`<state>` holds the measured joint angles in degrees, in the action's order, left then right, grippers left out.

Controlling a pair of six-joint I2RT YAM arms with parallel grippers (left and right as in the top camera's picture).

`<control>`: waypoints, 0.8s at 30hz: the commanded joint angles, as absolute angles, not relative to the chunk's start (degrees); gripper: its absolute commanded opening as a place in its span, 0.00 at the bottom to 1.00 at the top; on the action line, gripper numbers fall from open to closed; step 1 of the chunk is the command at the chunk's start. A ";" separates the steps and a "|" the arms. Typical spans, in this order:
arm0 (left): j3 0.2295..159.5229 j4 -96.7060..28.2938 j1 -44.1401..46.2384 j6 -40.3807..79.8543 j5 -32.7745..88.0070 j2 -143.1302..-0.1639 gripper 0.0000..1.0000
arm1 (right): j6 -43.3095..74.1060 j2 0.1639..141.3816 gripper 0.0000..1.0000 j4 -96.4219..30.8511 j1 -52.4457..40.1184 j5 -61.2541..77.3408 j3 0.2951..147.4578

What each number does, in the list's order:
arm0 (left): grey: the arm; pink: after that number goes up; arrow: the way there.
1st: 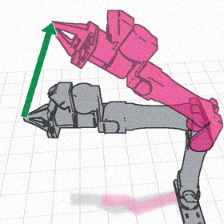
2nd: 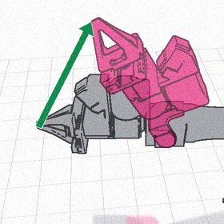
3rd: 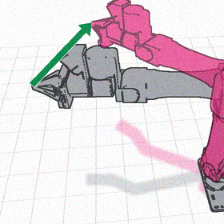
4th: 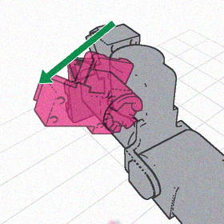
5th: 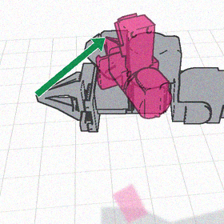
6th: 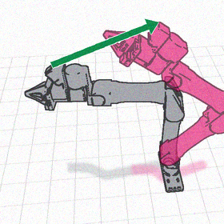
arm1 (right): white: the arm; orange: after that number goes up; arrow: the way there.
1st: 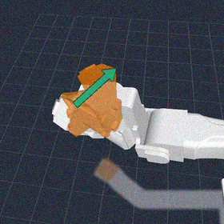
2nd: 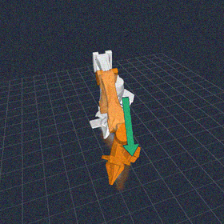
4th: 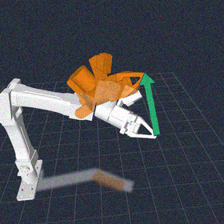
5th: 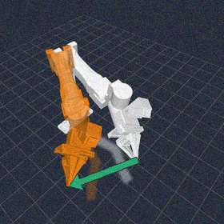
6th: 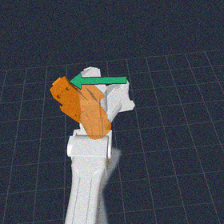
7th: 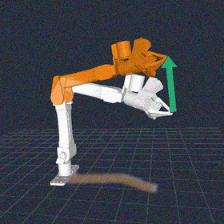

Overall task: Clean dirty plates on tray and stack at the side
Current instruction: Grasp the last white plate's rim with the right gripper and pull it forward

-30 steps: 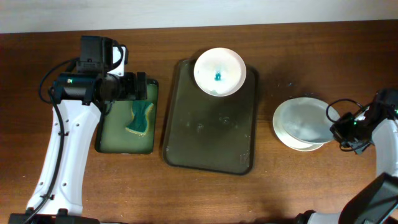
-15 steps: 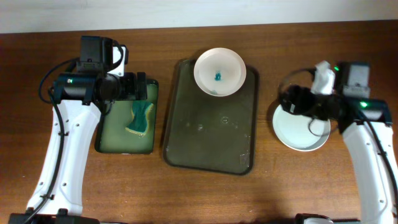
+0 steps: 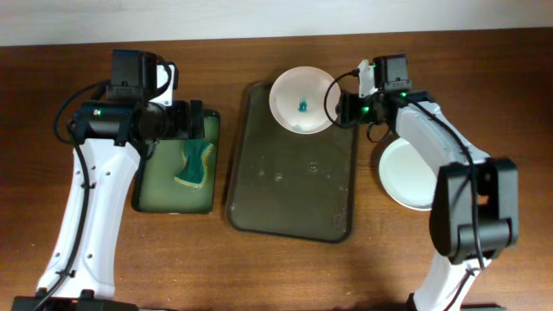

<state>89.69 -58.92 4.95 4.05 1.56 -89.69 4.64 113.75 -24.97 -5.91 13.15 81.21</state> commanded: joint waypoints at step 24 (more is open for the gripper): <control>89.95 -58.87 4.97 3.57 1.96 -89.86 0.99 | 34.20 108.38 0.04 -56.42 -23.73 12.86 80.25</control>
